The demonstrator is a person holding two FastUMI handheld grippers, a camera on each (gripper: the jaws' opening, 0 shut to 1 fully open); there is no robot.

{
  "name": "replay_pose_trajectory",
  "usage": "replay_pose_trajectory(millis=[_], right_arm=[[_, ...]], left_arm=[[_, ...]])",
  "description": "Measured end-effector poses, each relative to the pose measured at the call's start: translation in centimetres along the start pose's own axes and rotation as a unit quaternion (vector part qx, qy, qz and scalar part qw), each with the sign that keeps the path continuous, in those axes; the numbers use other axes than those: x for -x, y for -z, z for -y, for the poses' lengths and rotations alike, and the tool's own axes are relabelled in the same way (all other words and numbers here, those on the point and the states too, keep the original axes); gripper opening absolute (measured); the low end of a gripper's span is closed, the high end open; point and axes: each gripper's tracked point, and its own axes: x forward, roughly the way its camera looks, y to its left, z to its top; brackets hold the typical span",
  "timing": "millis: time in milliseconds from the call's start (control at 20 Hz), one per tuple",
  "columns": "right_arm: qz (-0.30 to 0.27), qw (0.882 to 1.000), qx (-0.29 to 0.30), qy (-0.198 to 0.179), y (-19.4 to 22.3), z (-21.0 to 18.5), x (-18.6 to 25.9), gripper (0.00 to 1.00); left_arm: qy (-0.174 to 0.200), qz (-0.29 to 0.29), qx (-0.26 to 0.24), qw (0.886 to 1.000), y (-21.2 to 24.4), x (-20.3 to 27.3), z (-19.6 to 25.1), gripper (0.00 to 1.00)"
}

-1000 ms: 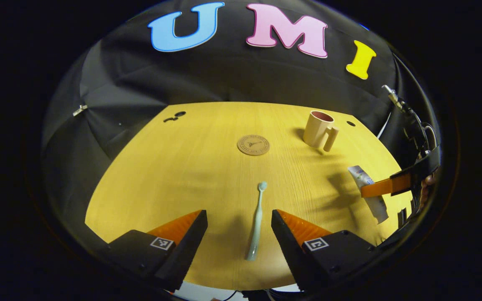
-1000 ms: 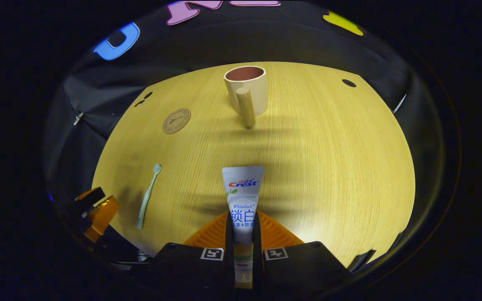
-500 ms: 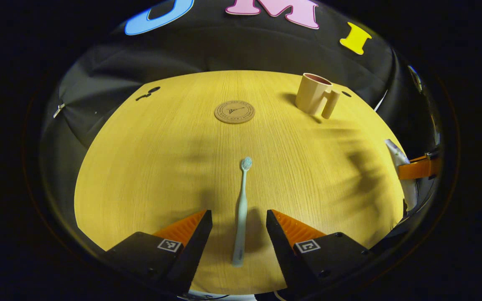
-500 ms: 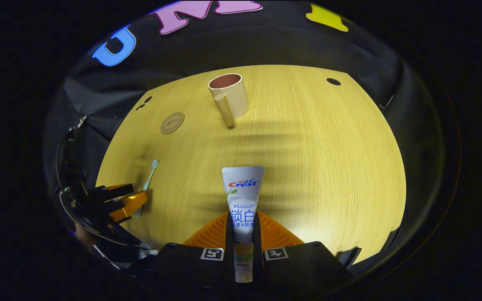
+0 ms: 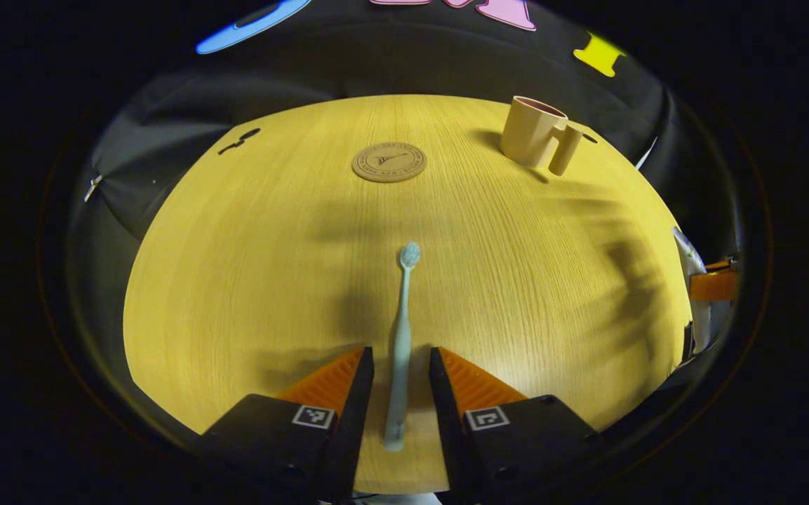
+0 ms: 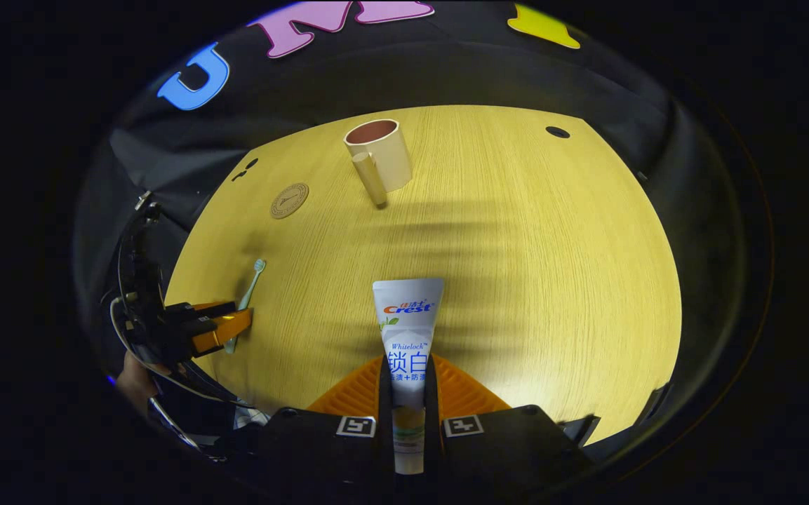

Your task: Put the toothbrush and toothpaste on the desktop into the cup, then pick up the cup and place it on the coaster on the desktop.

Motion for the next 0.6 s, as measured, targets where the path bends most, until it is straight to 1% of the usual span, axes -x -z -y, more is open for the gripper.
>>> replay_pose_trajectory(millis=[50,100,200,300,400,500,600], right_arm=[[0.001,1.0,0.0,-0.002,-0.1,-0.1,-0.1,0.2],[0.002,1.0,0.002,-0.003,-0.2,-0.2,-0.1,0.2],[0.002,1.0,0.0,-0.009,-0.4,-0.5,-0.3,0.2],[0.005,1.0,-0.002,-0.013,-0.7,-0.7,-0.4,0.2],[0.01,1.0,-0.005,-0.015,-1.2,-0.8,-0.5,0.2],[0.016,1.0,-0.009,-0.017,-1.8,-1.1,-0.5,0.2],[0.023,1.0,-0.007,-0.018,-2.6,-1.2,-0.5,0.2]], left_arm=[[-0.001,-0.004,-0.001,1.0,-0.1,0.0,0.1,0.49],[-0.004,-0.007,0.003,1.0,-0.1,-0.1,-0.1,0.33],[-0.004,-0.019,0.008,1.0,-0.1,0.0,0.1,0.21],[-0.004,-0.031,-0.003,0.999,-0.2,-0.1,0.2,0.14],[0.0,-0.032,-0.014,0.999,-0.3,-0.1,0.2,0.11],[0.004,-0.028,-0.012,1.0,-0.3,0.0,0.1,0.07],[0.01,-0.026,-0.011,1.0,-0.3,0.0,0.3,0.07]])
